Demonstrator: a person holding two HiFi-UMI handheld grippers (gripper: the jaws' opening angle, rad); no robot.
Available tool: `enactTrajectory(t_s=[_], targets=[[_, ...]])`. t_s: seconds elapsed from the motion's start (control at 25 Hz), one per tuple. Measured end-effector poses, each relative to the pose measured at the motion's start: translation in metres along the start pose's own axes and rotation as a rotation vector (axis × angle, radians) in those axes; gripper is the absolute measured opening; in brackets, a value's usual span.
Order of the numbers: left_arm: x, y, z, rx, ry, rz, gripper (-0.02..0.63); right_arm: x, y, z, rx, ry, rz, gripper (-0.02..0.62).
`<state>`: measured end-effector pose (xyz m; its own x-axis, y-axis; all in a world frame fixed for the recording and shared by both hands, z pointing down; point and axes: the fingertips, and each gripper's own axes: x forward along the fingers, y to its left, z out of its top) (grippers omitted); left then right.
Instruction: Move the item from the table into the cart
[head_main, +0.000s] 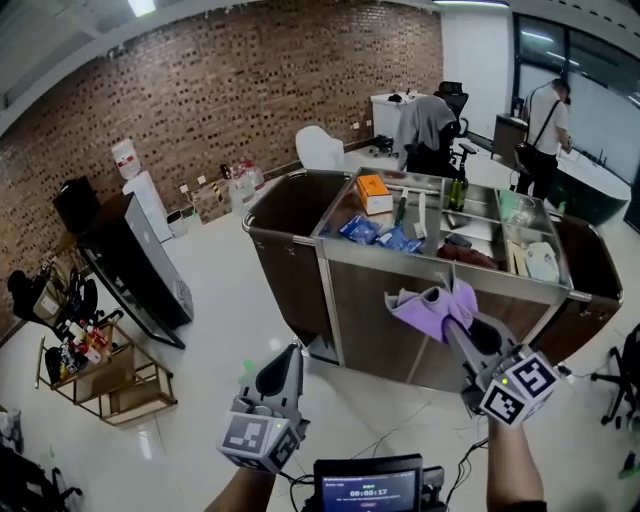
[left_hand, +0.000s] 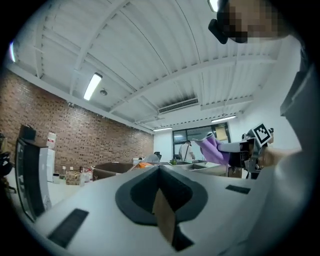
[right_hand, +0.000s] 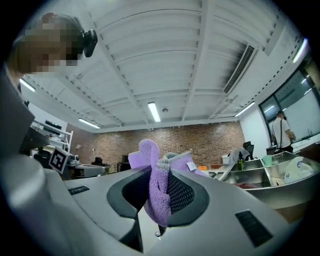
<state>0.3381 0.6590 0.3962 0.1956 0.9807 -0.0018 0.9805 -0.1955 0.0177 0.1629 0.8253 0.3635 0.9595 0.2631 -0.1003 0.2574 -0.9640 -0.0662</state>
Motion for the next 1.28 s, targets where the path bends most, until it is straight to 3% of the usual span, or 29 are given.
enactTrajectory(t_s=[0.16, 0.4, 0.72, 1.0, 1.28], targets=[[0.058, 0.051, 0.014, 0.026, -0.035, -0.12, 0.002, 0.058, -0.008, 0.005, 0.002, -0.013, -0.092, 0.069], [0.133, 0.054, 0.028, 0.019, -0.062, -0.24, 0.002, 0.096, -0.047, 0.013, -0.015, -0.004, -0.154, 0.069], [0.29, 0.025, 0.051, 0.019, -0.062, -0.348, 0.002, 0.144, -0.169, 0.037, -0.043, 0.009, -0.215, 0.069], [0.422, -0.037, 0.07, 0.048, -0.076, -0.399, 0.002, 0.149, -0.301, 0.061, -0.078, 0.007, -0.239, 0.069], [0.548, -0.067, 0.083, 0.004, -0.105, -0.486, 0.002, 0.185, -0.423, 0.061, -0.082, 0.042, -0.285, 0.069]])
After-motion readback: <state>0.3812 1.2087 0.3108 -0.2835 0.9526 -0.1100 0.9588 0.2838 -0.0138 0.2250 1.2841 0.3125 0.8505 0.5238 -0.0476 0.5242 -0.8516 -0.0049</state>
